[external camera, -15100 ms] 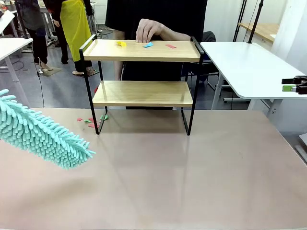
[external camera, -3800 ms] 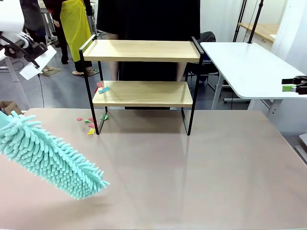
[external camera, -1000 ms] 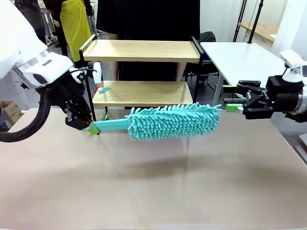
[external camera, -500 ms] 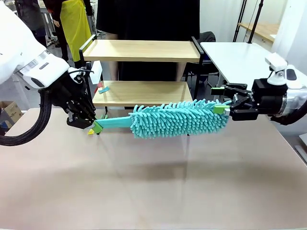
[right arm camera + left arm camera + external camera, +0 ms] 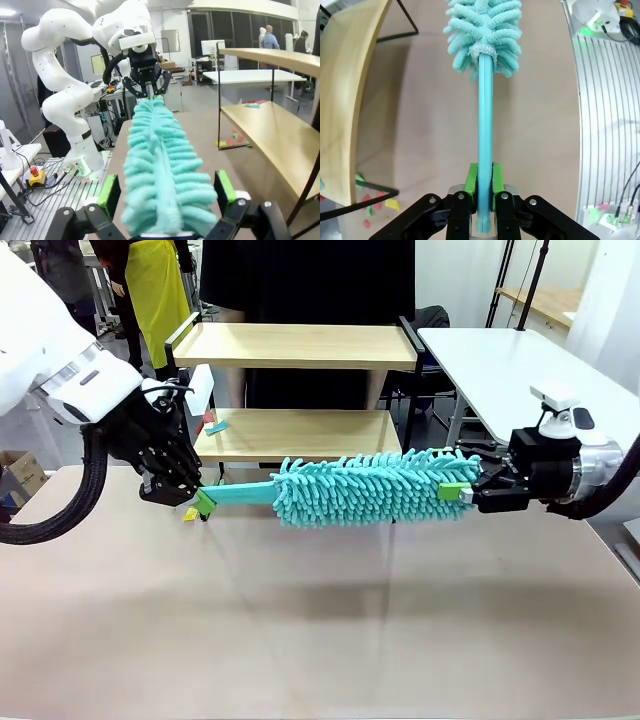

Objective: Clean the shelf.
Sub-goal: Hand the Duster back to the human.

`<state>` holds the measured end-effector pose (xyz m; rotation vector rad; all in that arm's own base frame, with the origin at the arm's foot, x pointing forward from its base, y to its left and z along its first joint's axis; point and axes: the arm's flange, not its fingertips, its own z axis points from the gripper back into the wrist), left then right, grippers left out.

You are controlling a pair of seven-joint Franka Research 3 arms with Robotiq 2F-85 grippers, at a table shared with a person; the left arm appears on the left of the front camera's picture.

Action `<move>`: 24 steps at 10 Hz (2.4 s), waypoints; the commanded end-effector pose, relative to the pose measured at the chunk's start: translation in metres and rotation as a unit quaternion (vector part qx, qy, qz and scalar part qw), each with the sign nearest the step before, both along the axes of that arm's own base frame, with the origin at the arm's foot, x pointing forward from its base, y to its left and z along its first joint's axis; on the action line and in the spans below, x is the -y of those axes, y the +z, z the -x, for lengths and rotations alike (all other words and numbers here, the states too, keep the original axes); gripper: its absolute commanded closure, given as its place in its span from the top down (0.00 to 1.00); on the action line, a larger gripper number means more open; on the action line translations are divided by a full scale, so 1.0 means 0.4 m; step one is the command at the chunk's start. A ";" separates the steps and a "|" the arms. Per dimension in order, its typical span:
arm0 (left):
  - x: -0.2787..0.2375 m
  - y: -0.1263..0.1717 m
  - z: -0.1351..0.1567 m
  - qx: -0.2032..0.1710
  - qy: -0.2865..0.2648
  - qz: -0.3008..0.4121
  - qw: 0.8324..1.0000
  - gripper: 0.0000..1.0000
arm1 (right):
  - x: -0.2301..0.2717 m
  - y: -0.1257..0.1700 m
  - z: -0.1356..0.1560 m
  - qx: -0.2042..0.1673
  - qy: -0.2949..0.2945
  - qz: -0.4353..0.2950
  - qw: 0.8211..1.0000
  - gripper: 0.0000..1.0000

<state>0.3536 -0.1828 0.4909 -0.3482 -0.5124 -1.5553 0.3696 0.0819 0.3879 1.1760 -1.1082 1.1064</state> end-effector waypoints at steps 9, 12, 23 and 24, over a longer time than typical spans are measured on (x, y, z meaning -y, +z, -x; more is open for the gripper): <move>0.001 0.002 0.001 0.004 -0.006 0.000 1.000 0.14 | -0.011 -0.014 -0.018 -0.045 0.042 0.021 0.998 0.36; 0.001 0.002 0.001 0.004 -0.006 0.000 1.000 0.14 | -0.014 -0.009 -0.015 -0.044 0.056 0.030 0.997 0.00; -0.053 0.010 -0.014 -0.010 0.000 0.022 1.000 1.00 | -0.009 -0.013 -0.005 -0.025 0.052 0.024 0.998 0.00; -0.084 0.020 -0.017 -0.021 0.005 0.040 0.999 0.76 | -0.009 -0.013 -0.005 -0.025 0.052 0.024 0.998 0.00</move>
